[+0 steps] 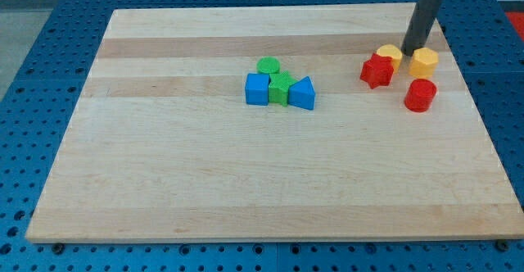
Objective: Move the yellow hexagon to the red circle
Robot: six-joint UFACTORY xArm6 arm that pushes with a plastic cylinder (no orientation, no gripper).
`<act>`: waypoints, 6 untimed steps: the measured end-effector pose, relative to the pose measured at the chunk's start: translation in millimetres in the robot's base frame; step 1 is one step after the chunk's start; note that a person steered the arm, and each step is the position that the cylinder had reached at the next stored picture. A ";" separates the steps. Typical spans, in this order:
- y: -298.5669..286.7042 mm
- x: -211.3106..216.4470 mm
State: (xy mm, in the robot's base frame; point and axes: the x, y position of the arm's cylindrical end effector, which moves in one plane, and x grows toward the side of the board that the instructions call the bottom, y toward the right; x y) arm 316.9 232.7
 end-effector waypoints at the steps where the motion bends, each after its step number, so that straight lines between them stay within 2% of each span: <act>1: 15.9 -2.5; 3: 23.0 6.4; 6: 18.8 50.9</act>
